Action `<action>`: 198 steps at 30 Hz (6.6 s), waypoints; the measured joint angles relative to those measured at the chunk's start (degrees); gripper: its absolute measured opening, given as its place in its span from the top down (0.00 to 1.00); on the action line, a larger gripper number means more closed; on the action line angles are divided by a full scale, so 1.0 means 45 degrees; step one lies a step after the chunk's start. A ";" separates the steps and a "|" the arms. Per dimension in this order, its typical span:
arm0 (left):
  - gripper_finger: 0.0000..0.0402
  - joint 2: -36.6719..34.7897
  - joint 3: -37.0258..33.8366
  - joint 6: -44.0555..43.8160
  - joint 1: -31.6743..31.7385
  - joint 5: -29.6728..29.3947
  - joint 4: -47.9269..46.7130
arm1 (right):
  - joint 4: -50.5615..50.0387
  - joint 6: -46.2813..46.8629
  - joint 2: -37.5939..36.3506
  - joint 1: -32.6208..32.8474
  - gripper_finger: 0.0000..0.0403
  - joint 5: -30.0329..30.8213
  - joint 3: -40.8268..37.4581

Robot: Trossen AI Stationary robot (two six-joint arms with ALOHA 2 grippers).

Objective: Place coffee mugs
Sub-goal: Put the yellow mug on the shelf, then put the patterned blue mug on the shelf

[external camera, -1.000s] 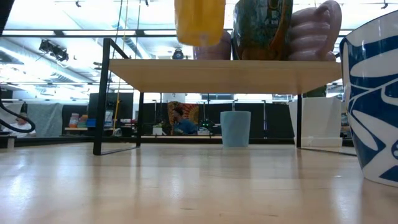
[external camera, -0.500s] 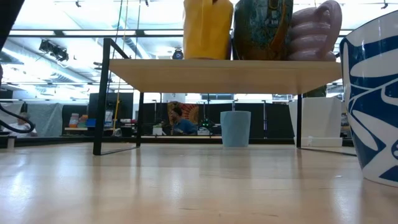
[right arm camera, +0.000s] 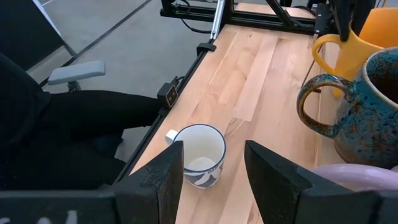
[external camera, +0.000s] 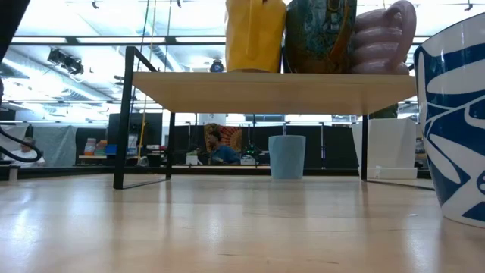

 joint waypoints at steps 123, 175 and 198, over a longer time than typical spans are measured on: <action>0.68 -0.4561 -0.9158 -0.0157 0.1060 -0.2366 0.4850 | 0.0345 -0.0238 0.0005 0.0000 0.56 -0.0092 0.0000; 0.70 -0.3620 -0.8974 0.7069 1.2434 0.8928 1.1602 | 0.0775 -0.3287 -0.2356 -0.1728 0.56 0.4080 0.0005; 0.90 -0.2929 -0.5343 0.9224 1.2784 0.8439 1.0330 | 0.0709 -0.1908 -0.1314 -0.3380 0.56 0.4496 0.0005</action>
